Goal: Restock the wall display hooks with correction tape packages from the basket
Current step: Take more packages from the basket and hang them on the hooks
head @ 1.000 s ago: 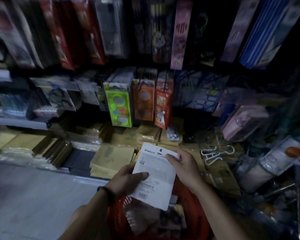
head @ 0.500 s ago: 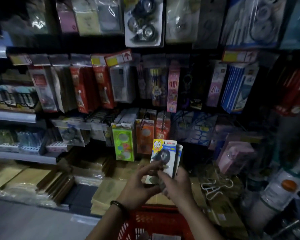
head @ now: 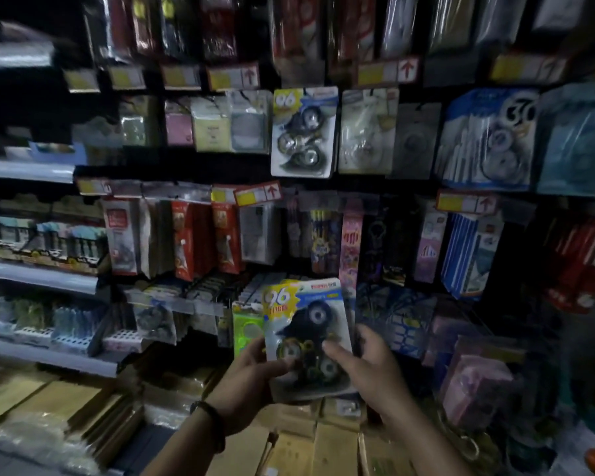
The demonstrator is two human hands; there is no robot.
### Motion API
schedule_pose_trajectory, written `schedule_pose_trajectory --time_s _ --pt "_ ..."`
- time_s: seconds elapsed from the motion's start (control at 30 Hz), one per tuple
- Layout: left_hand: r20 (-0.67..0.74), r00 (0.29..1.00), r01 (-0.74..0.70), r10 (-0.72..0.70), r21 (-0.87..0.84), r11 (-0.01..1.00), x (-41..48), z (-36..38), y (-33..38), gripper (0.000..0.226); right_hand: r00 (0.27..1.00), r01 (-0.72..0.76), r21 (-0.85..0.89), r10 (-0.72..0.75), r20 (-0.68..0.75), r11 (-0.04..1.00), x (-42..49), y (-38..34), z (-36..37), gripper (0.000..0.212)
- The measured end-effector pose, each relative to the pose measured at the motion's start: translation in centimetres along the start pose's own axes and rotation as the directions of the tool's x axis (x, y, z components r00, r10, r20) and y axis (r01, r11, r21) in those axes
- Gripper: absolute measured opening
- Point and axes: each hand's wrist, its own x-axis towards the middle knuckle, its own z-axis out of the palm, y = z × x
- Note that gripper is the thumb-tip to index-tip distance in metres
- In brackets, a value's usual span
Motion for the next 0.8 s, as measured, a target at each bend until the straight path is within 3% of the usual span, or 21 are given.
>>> schedule_pose_trajectory --time_s 0.1,0.17,0.23,0.3,0.47,0.7,0.8 --pt "-0.052 0.998 -0.041 0.043 0.027 0.999 0.9 0.2 2.0 0.062 0.972 0.165 -0.350 -0.212 -0.101 0.922 0.6 -1.9 -0.5 0.087" --pt "-0.048 0.995 -0.085 0.087 0.031 0.996 1.2 0.7 3.5 0.059 0.918 0.353 -0.558 -0.394 0.051 0.751 0.8 -3.7 -0.8 0.117" --pt "-0.065 0.990 -0.124 0.127 0.035 0.992 1.6 1.4 5.1 0.049 0.865 0.467 -0.709 -0.437 0.245 0.528 1.4 -5.9 -1.0 0.130" --pt "-0.096 0.981 -0.166 0.171 0.055 0.985 1.9 1.9 6.8 0.043 0.842 0.503 -0.774 -0.421 0.338 0.384 2.6 -7.6 -1.0 0.128" --pt "-0.117 0.966 -0.217 0.232 0.132 0.967 2.5 2.1 11.3 0.048 0.768 0.571 -0.788 -0.489 0.413 0.230 6.0 -12.1 -1.4 0.119" --pt "-0.062 0.973 -0.215 0.223 0.114 0.970 2.9 1.0 18.2 0.035 0.731 0.558 -0.810 -0.570 0.375 0.181 9.9 -18.0 -0.9 0.117" --pt "-0.093 0.954 -0.273 0.284 0.114 0.955 4.0 0.3 20.3 0.029 0.714 0.530 -0.833 -0.613 0.338 0.158 11.7 -20.0 -0.7 0.117"
